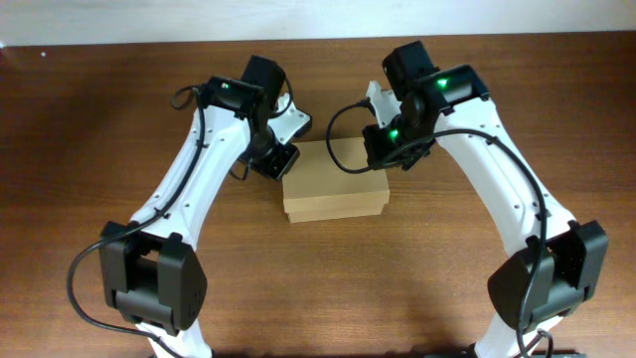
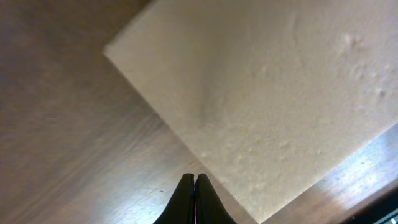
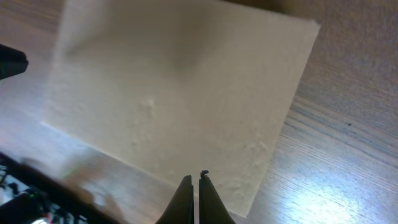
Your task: Pack container
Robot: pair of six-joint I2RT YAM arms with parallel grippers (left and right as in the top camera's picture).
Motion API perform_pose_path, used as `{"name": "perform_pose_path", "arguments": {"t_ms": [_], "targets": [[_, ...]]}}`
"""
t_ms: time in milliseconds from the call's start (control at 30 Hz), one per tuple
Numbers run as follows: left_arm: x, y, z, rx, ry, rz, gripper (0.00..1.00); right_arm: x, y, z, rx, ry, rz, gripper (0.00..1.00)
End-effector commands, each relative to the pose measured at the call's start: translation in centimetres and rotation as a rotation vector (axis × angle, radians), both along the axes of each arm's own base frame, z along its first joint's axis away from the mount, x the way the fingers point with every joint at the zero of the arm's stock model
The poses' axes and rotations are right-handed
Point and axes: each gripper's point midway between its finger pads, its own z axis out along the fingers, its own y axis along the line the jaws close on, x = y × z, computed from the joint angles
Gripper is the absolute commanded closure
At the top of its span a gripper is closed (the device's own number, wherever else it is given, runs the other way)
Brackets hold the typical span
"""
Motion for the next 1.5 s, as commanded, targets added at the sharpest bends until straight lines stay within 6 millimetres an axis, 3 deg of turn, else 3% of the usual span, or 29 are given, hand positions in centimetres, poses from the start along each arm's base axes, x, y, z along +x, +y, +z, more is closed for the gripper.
{"name": "perform_pose_path", "arguments": {"t_ms": [0, 367, 500, 633, 733, 833, 967, 1100, 1267, 1467], "targets": [[-0.7, -1.1, -0.9, -0.051, 0.043, 0.000, 0.98, -0.5, -1.2, -1.7, -0.063, 0.017, -0.022, 0.96], [-3.2, -2.3, -4.6, -0.046, 0.108, -0.043, 0.98, -2.5, -1.8, -6.8, -0.087, 0.103, -0.036, 0.96], [-2.8, -2.5, -4.4, -0.050, 0.084, -0.046, 0.98, -1.8, -1.7, -6.5, -0.078, 0.076, -0.037, 0.96], [-1.3, -2.7, -1.8, -0.078, 0.004, -0.039, 0.98, -0.7, -1.5, -4.6, -0.067, 0.033, -0.044, 0.96], [1.1, -1.5, 1.8, -0.050, -0.125, 0.022, 0.98, 0.6, -2.4, -2.1, -0.091, -0.020, -0.067, 0.96], [3.2, 0.2, 6.4, -0.016, -0.278, 0.069, 0.98, 2.0, -3.8, 1.9, -0.130, -0.101, -0.102, 0.96], [5.0, 2.9, 13.3, -0.005, -0.473, 0.143, 0.98, 3.1, -5.6, 9.0, -0.148, -0.232, -0.151, 0.96], [4.8, 6.1, 18.4, -0.025, -0.578, 0.240, 0.97, 2.1, -7.2, 16.2, -0.149, -0.368, -0.201, 0.96], [2.7, 10.1, 19.6, -0.001, -0.561, 0.344, 0.97, -0.7, -8.7, 22.9, -0.106, -0.531, -0.264, 0.96], [-0.6, 11.9, 20.2, 0.034, -0.522, 0.376, 0.98, -6.2, -10.4, 28.9, -0.041, -0.708, -0.295, 0.96]]}}
